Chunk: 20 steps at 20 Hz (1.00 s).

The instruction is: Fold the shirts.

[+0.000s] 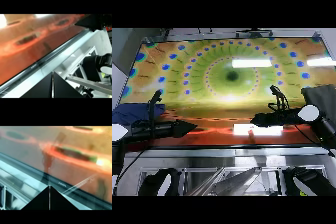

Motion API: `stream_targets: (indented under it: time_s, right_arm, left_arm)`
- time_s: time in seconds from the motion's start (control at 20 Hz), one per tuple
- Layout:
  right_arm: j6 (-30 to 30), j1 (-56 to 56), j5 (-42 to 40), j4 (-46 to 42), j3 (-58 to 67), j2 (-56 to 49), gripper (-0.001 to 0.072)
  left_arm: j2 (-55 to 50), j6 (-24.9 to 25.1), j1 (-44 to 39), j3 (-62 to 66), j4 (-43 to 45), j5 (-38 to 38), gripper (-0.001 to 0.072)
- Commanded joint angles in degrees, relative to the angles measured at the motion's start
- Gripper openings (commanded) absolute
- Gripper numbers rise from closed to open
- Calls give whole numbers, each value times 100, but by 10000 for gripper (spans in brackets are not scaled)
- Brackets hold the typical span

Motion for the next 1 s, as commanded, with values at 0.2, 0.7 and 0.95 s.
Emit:
stream_targets:
  time_s: [0.2,0.7,0.95]
  right_arm:
    - [2,4,4,2,-2,-4,15]
    - [2,4,7,4,-2,-4,15]
    - [2,4,4,2,-2,-4,15]
  left_arm:
    - [70,9,199,79,61,81,12]
    - [-247,-748,2127,2188,2369,914,717]
    - [-1934,-741,3773,3209,2981,1596,716]
